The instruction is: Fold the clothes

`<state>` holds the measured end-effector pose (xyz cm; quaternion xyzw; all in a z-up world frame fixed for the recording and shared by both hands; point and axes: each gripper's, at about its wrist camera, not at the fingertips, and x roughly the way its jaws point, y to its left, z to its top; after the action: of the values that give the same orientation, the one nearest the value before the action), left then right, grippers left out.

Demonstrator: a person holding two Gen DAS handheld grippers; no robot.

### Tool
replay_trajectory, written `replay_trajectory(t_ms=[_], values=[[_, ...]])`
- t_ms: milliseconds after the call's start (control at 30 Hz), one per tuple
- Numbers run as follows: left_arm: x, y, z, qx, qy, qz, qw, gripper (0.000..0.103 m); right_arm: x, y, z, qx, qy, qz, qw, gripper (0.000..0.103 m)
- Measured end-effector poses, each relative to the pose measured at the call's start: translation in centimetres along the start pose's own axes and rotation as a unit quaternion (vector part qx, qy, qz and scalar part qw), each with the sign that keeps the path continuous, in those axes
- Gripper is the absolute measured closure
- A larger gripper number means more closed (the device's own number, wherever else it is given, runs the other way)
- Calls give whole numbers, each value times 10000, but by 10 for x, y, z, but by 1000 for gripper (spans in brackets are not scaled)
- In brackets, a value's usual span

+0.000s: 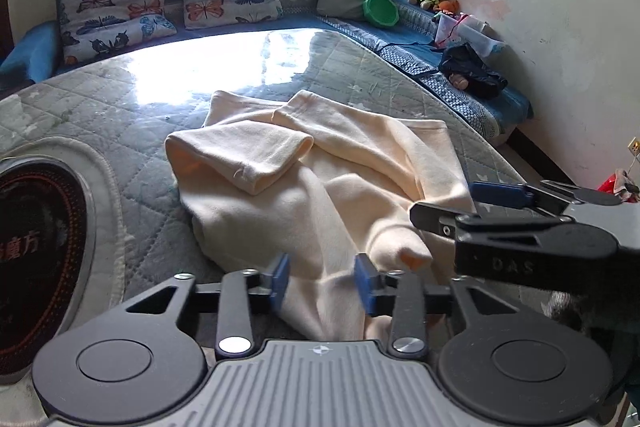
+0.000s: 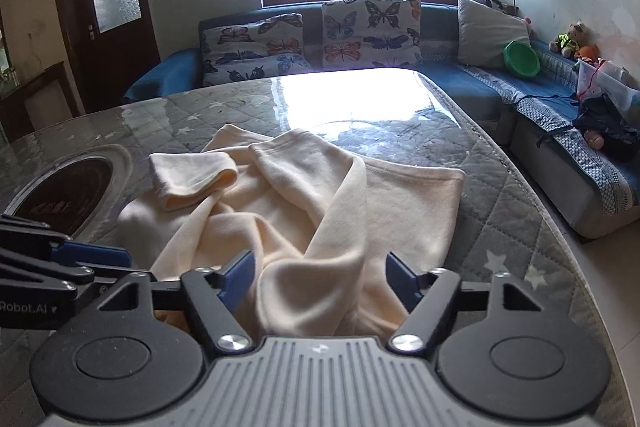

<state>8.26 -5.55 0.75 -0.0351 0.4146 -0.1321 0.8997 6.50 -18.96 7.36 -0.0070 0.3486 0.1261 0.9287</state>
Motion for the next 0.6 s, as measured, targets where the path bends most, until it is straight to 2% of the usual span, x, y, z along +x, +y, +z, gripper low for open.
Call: replay_trajectory(t_ms=[100, 300, 367, 433, 600], values=[[-8, -1, -7, 29, -37, 20, 10000, 47, -15, 4, -10, 14, -57, -9, 10000, 19], [-19, -1, -19, 32, -101, 85, 9999, 31, -35, 9, -25, 90, -77, -61, 9999, 8], [-22, -2, -23, 48, -134, 100, 9998, 29, -40, 11, -31, 77, -83, -66, 9999, 6], [-26, -2, -28, 67, -156, 110, 9998, 21, -44, 13, -36, 63, -75, -97, 9999, 2], [-30, -2, -38, 60, -169, 143, 9997, 10, -53, 15, -49, 89, 15, -130, 9999, 0]])
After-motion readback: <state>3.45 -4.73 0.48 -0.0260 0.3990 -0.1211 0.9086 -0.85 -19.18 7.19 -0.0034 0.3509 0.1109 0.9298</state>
